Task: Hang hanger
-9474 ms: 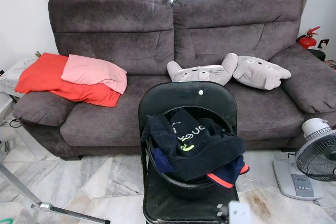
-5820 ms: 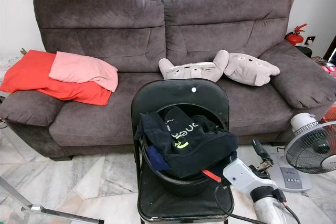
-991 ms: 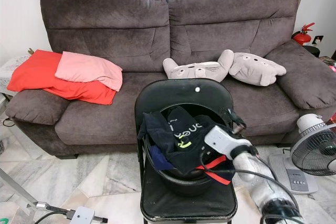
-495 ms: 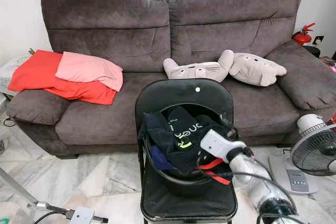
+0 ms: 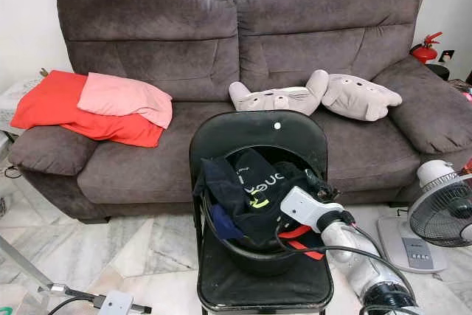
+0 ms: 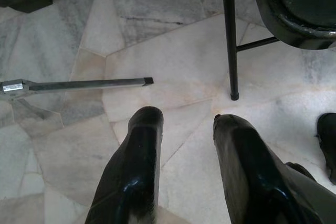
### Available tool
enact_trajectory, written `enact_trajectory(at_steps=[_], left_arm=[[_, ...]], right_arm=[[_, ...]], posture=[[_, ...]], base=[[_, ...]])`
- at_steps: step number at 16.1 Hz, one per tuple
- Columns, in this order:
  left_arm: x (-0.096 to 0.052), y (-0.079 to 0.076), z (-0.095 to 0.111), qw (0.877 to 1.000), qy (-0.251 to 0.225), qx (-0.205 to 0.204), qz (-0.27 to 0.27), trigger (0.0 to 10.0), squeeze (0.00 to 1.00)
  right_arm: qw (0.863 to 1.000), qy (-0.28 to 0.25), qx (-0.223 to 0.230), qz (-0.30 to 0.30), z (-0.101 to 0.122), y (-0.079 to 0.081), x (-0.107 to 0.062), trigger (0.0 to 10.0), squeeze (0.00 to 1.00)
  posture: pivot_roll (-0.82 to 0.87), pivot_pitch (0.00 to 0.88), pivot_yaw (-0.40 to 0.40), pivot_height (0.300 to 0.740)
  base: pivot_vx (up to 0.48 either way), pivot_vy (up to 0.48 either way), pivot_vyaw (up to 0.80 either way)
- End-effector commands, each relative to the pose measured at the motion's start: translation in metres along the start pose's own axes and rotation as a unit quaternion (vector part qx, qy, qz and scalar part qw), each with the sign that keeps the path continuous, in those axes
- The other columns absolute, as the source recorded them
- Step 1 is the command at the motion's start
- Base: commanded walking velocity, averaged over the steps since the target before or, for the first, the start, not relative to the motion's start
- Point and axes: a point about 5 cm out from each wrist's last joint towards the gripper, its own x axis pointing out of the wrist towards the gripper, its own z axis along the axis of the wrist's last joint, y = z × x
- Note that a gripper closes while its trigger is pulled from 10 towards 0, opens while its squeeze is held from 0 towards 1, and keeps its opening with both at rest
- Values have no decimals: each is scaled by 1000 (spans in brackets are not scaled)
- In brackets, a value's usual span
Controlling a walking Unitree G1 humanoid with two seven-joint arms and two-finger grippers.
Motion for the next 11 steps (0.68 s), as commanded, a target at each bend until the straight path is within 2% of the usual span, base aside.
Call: enact_trajectory(at_steps=[1,3,11], left_arm=[[-2,3,-7,1000,15,-2,3,10000,0],[-2,4,-8,1000,17,-2,3,10000,0],[-3,3,-10,1000,20,1,0,10000,0]], right_arm=[[1000,-5,9,-3,3,2,0,0,0],[1000,3,11,-7,2,2,0,0,0],[994,42,83,-52,-5,-8,0,0,0]], posture=[[-39,27,83,740],[-41,19,84,740],[-46,1,86,740]], base=[[0,0,0],[0,0,0],[0,0,0]])
